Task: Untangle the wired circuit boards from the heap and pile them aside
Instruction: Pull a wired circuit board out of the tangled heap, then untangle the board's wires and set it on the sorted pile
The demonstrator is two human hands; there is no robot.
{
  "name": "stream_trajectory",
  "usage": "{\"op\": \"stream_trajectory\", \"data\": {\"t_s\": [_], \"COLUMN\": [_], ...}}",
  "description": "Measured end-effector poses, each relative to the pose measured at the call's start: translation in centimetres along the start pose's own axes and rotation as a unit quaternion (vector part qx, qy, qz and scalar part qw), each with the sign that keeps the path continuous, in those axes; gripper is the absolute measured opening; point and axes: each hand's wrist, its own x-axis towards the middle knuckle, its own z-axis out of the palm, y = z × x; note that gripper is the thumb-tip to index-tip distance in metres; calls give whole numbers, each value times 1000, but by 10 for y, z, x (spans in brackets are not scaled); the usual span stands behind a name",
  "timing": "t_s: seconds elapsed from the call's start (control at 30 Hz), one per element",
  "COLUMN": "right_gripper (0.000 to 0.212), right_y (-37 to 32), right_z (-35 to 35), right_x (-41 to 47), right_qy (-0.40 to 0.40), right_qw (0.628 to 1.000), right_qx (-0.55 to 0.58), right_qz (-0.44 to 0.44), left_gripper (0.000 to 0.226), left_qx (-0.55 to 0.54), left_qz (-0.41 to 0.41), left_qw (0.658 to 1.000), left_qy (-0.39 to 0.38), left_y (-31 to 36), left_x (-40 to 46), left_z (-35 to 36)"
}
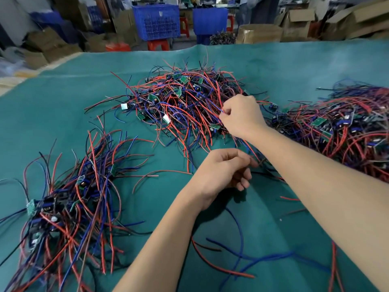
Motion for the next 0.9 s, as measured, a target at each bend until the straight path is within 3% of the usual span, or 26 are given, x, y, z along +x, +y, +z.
{"op": "stream_trajectory", "data": {"t_s": [0.1,0.2,0.33,0.43,0.53,0.77,0.83,0.9], "right_gripper": [40,34,16,12,16,10,14,26], "right_y": [5,10,23,33,30,20,20,18], "right_z": [-11,-29,-56,-58,-48,-31,-32,-33], "right_x": [-7,-18,-49,-87,-128,-154,-154,-156], "right_qy": [25,92,129,146,122,28,-10,-43], "right_qw": [998,986,927,930,950,938,910,852], "right_qx": [49,139,351,337,287,339,412,519], "right_qz": [-17,-25,24,21,-8,-67,-55,-46], "left_gripper": [20,18,23,37,39,30,29,26], "left_qx": [-6,-43,-127,-162,-173,-101,-90,-94], "left_qz": [-3,-8,-9,-23,-37,-9,-5,-4], "left_qw": [1000,999,991,985,982,991,993,992], "left_qy": [4,17,45,52,59,84,80,83], "left_y": [0,-1,1,4,6,-2,-1,-2], "left_x": [0,1,4,6,6,6,5,4], "left_z": [-1,-1,-3,-3,-2,-4,-3,-2]}}
